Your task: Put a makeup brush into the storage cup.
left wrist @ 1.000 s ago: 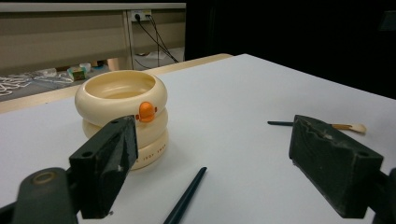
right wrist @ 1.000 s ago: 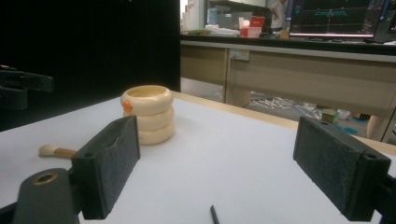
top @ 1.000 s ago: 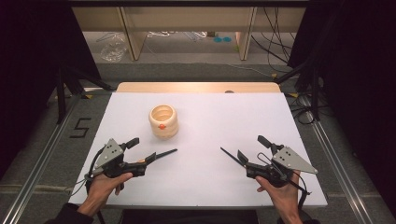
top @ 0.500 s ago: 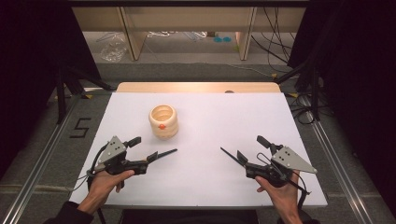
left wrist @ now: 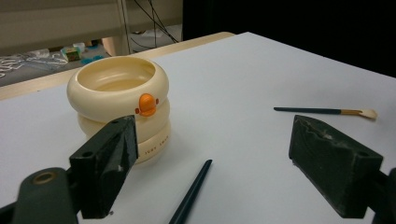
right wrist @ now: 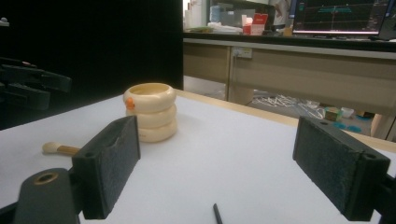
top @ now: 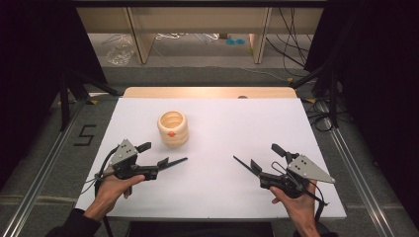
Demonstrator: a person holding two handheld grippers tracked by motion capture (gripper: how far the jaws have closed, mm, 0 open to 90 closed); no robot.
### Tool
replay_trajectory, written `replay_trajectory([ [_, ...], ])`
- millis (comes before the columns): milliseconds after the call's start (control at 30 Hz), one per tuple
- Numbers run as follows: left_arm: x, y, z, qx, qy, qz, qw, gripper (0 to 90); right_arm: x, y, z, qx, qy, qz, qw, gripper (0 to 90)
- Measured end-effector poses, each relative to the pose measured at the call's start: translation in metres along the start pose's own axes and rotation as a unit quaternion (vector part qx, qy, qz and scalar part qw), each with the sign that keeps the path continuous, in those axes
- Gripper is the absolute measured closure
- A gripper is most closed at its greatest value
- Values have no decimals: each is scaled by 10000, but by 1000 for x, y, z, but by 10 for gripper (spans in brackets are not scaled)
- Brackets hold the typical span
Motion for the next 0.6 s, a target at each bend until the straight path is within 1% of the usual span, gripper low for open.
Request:
replay_trajectory([
  [33, 0, 0, -1, 37, 3, 35, 10000, 157, 0, 0, 0, 4, -1, 4, 10000, 160],
  [67, 1, -1, -2, 74, 30, -14, 10000, 158, 0, 0, 0, 5, -4, 3, 10000, 160],
  [100, 1, -1, -2, 119, 34, 24, 9999, 158, 0, 0, 0, 5, -6, 3, 10000, 160],
  [167, 1, -1, -3, 130, 42, 20, 9999, 158, 0, 0, 0, 8, -12, 5, 10000, 161],
  [200, 3, -2, -4, 196, 84, -59, 9998, 158, 0, 0, 0, 6, -20, 6, 10000, 161],
  [233, 3, -3, -5, 238, 79, -31, 9997, 158, 0, 0, 0, 7, -27, 9, 10000, 161],
  [267, 5, -3, -5, 283, 109, -85, 9995, 158, 0, 0, 0, 2, -33, 12, 10000, 161],
  [300, 5, -3, -5, 283, 109, -85, 9995, 159, 0, 0, 0, 6, -37, 6, 10000, 161],
  [333, 7, -4, -6, 395, 103, -92, 9991, 161, 0, 0, 0, 7, -46, 7, 10000, 161],
  [367, 7, -4, -7, 437, 125, -125, 9989, 162, 1, 0, 0, 15, -48, 0, 10000, 161],
  [400, 7, -4, -7, 437, 125, -125, 9989, 162, -1, 0, -1, -54, -42, 121, 9999, 161],
  [433, 9, -3, -9, 604, 197, -263, 9976, 162, -1, 0, -1, -19, -50, 103, 9999, 161],
  [467, 9, -3, -10, 667, 262, -240, 9971, 163, 0, 0, -1, 21, -58, 77, 10000, 161],
  [500, 9, -3, -10, 667, 262, -240, 9971, 166, 0, 0, -1, 21, -58, 77, 10000, 161],
  [533, 10, -3, -11, 802, 283, -328, 9958, 174, 0, 0, -1, 4, -65, 87, 9999, 161],
  [567, 10, -3, -11, 802, 283, -328, 9958, 177, 0, 0, -1, 4, -65, 87, 9999, 161],
  [600, 11, -4, -13, 896, 333, -370, 9947, 177, 1, 0, -1, 57, -65, 32, 10000, 161],
])
Point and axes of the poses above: each handheld gripper's, and its own axes: z roughly backward along the jaws, y roughly out of its underside, x roughly to its left, the point moved 2 cm from there along -z, roughly forward along the jaws, and after that the axes turned 9 degrees about -z, right-handed, at the moved point
